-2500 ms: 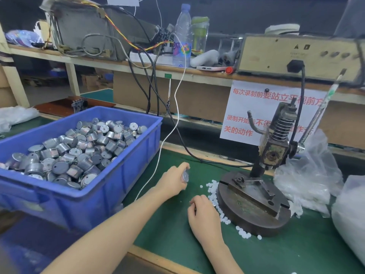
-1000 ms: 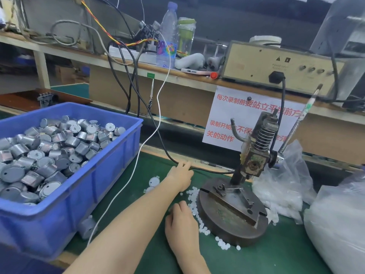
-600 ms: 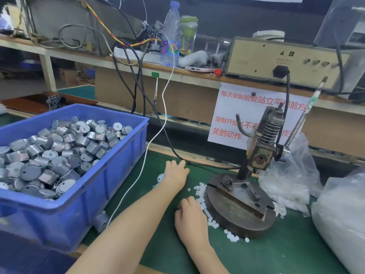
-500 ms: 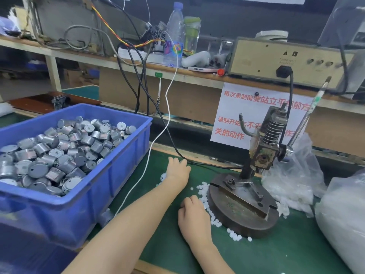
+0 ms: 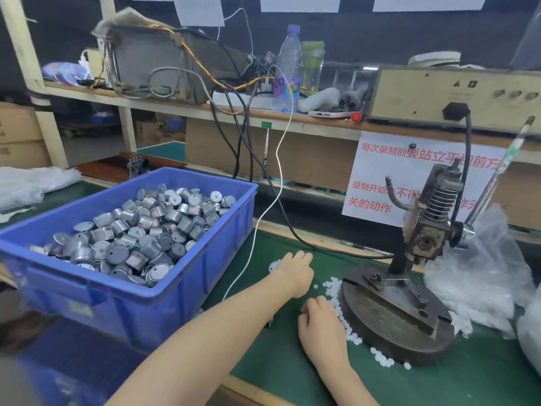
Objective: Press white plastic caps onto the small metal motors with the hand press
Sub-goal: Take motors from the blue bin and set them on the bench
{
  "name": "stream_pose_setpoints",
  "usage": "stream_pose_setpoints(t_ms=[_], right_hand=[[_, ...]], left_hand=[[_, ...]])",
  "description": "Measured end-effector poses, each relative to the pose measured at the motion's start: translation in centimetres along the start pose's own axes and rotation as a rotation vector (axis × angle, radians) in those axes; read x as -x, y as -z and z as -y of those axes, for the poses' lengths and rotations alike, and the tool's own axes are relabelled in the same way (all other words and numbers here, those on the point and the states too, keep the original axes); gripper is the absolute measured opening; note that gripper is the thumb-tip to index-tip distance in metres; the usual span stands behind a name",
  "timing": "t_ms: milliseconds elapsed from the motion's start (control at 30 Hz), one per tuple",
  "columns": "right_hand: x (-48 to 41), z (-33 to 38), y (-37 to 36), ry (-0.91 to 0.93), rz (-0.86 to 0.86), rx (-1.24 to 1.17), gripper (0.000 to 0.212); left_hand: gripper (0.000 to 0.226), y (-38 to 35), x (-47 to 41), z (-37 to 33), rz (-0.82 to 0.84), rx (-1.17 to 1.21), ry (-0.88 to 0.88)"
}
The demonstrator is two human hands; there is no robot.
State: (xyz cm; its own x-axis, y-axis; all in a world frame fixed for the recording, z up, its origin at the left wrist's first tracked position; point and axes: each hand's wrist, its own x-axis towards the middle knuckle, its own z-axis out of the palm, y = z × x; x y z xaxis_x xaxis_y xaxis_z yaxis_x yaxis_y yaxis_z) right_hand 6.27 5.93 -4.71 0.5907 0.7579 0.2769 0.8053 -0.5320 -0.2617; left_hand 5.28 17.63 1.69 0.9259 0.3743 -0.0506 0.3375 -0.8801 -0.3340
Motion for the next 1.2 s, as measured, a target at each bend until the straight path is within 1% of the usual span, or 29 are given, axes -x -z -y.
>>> stream_pose_setpoints(t_ms=[133, 233, 433, 500, 567, 667, 700, 767, 833, 867, 933, 1000, 1067, 1100, 1200], right_hand=[[0.1, 0.1, 0.1, 0.004, -0.016, -0.009, 0.02], [0.1, 0.1, 0.1, 0.008, -0.024, -0.008, 0.02], [0.1, 0.1, 0.1, 0.007, -0.028, 0.002, 0.02], [0.1, 0.1, 0.1, 0.016, -0.037, 0.008, 0.02], [0.2, 0.0, 0.1, 0.025, -0.056, -0.007, 0.02], [0.5, 0.4, 0.6, 0.07, -0.107, -0.033, 0.022], [0.8, 0.7, 1.0, 0.129, -0.139, -0.039, 0.02], [1.3, 1.1, 1.3, 0.333, -0.224, -0.065, 0.022], [1.6, 1.7, 1.4, 0.532, -0.266, 0.008, 0.031], [1.6, 1.9, 1.4, 0.591, -0.257, 0.027, 0.035], [1.5, 2.3, 1.5, 0.639, -0.222, 0.03, 0.045], [1.5, 2.4, 1.4, 0.629, -0.205, 0.03, 0.052], [1.2, 2.4, 1.4, 0.625, -0.2, 0.039, 0.052], [1.0, 2.6, 1.4, 0.615, -0.202, 0.047, 0.051], [0.5, 3.5, 1.2, 0.567, -0.201, 0.087, 0.05]], left_hand=[[0.046, -0.4, 0.7, 0.5, 0.062, 0.038, -0.016], [0.055, -0.5, 1.0, 1.2, 0.054, 0.079, 0.001], [0.055, 0.9, 1.9, 3.2, 0.102, 0.221, 0.05], [0.048, 2.4, 2.4, 4.1, 0.074, 0.377, 0.075], [0.04, 4.5, 3.2, 5.2, -0.002, 0.514, 0.083], [0.033, 7.6, 5.0, 7.6, -0.167, 0.57, 0.136], [0.031, 8.3, 5.6, 8.7, -0.202, 0.549, 0.169], [0.029, 8.8, 7.0, 11.3, -0.22, 0.482, 0.262], [0.03, 8.5, 8.3, 14.3, -0.176, 0.421, 0.391], [0.032, 7.9, 9.0, 15.6, -0.136, 0.388, 0.461], [0.042, 6.3, 10.7, 17.3, 0.001, 0.317, 0.625], [0.055, 4.0, 12.5, 17.7, 0.197, 0.303, 0.729], [0.057, 2.2, 13.5, 16.9, 0.374, 0.281, 0.735], [0.054, 1.9, 13.6, 16.5, 0.409, 0.266, 0.734], [0.047, 1.8, 13.0, 16.1, 0.413, 0.255, 0.696]])
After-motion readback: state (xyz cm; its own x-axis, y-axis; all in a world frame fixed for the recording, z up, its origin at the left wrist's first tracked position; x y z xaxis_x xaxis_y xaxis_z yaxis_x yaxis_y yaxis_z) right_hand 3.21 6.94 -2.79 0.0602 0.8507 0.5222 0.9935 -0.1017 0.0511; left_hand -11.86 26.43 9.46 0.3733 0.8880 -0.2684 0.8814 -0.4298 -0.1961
